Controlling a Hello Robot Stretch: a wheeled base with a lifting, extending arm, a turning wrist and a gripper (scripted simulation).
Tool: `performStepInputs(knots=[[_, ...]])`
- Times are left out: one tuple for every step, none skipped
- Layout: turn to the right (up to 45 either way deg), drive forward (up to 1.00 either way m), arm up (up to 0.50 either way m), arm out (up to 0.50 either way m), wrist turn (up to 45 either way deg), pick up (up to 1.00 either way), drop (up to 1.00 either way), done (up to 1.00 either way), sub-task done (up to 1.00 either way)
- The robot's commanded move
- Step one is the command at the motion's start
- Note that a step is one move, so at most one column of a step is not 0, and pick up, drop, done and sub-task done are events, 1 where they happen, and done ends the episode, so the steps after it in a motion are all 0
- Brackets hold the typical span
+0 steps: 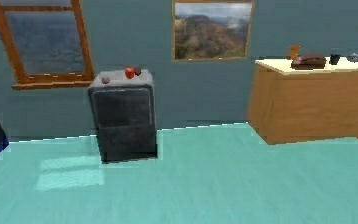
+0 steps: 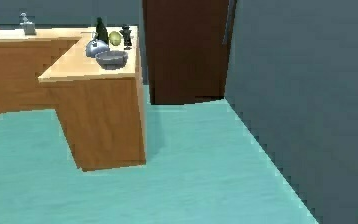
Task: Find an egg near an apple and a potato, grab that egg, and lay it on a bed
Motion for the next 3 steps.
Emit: performStepInputs(knots=[[0.0,1.00,0.00,0.00,0.0,0.00,0.00,0.00,0.00],[0.0,0.40,0.00,0.00,0.0,0.00,0.00,0.00,0.00],[45.0,0.00,0.00,0.00,0.0,0.00,0.00,0.00,0.00]])
